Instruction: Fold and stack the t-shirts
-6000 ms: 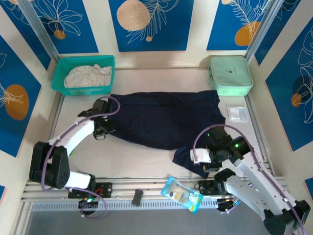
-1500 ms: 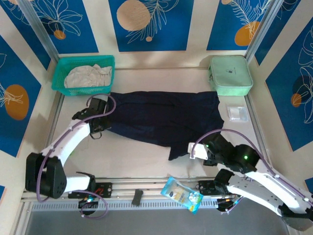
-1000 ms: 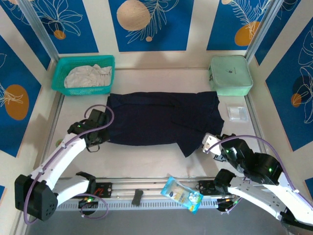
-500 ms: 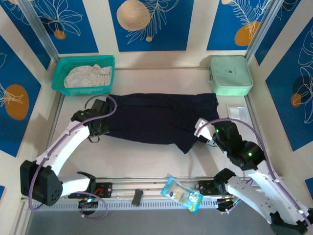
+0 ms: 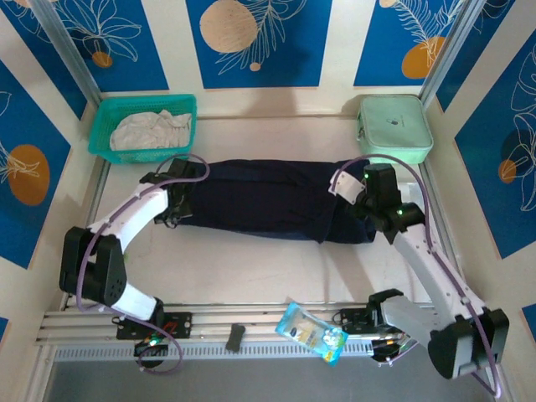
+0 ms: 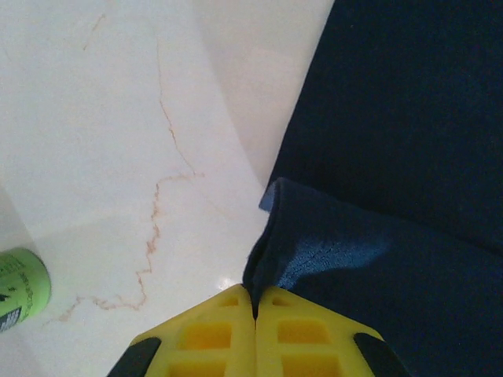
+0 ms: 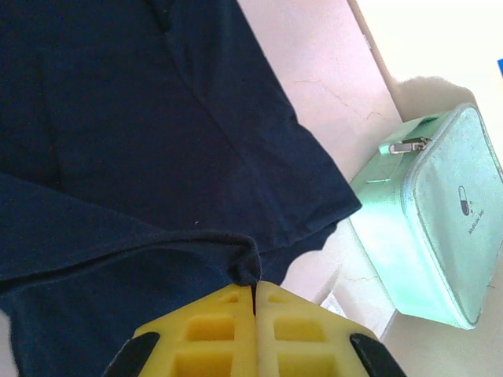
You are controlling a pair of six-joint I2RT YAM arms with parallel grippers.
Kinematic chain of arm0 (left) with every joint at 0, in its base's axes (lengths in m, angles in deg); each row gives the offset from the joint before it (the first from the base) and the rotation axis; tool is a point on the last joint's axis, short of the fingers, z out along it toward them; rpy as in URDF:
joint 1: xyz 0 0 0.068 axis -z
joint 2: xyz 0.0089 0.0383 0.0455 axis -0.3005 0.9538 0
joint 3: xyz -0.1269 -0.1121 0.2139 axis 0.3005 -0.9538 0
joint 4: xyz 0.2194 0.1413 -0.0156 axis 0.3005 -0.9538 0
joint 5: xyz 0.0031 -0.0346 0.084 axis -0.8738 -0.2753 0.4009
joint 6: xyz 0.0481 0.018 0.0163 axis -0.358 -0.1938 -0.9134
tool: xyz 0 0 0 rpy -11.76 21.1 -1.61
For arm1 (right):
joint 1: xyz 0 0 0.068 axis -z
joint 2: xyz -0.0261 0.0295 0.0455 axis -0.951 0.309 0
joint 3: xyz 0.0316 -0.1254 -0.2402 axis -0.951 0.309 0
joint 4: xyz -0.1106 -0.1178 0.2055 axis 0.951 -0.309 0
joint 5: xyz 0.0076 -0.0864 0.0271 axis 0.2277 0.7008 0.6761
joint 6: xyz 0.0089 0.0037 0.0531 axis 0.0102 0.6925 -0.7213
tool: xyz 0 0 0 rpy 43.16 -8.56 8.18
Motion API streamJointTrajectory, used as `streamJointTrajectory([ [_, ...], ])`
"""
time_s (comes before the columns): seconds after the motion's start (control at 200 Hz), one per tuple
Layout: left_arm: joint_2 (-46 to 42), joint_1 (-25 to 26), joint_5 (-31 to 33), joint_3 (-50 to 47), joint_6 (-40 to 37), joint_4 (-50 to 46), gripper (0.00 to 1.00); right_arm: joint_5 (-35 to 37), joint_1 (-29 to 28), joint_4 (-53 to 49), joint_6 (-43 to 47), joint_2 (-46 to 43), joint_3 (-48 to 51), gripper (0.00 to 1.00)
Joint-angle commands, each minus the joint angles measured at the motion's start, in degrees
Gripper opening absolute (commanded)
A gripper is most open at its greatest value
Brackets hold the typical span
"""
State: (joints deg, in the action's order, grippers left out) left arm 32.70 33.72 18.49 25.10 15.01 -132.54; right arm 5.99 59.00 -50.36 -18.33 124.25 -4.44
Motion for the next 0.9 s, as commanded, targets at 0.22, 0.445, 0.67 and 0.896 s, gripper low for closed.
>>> streamJointTrajectory([
  [0.22, 8.61, -1.30, 2.92, 7.46, -2.87, 1.91, 0.00, -9.96, 7.52, 8.55, 1.83, 11.23, -6.69, 0.00],
  [0.445, 14.80, -1.30, 3.24, 10.87, -3.57, 3.06, 0.00, -12.32, 9.30, 10.95, 2.72, 21.01, -10.12, 0.00],
  [0.67, 19.08, -1.39, 4.45, 13.48, -3.66, 3.16, 0.00, -11.90, 9.66, 14.42, 1.95, 31.67, -14.20, 0.00],
  [0.896, 21.00, -1.46, 4.75, 12.91, -3.40, 3.86, 0.00, -10.71, 9.39, 15.58, 0.63, 39.26, -18.06, 0.00],
])
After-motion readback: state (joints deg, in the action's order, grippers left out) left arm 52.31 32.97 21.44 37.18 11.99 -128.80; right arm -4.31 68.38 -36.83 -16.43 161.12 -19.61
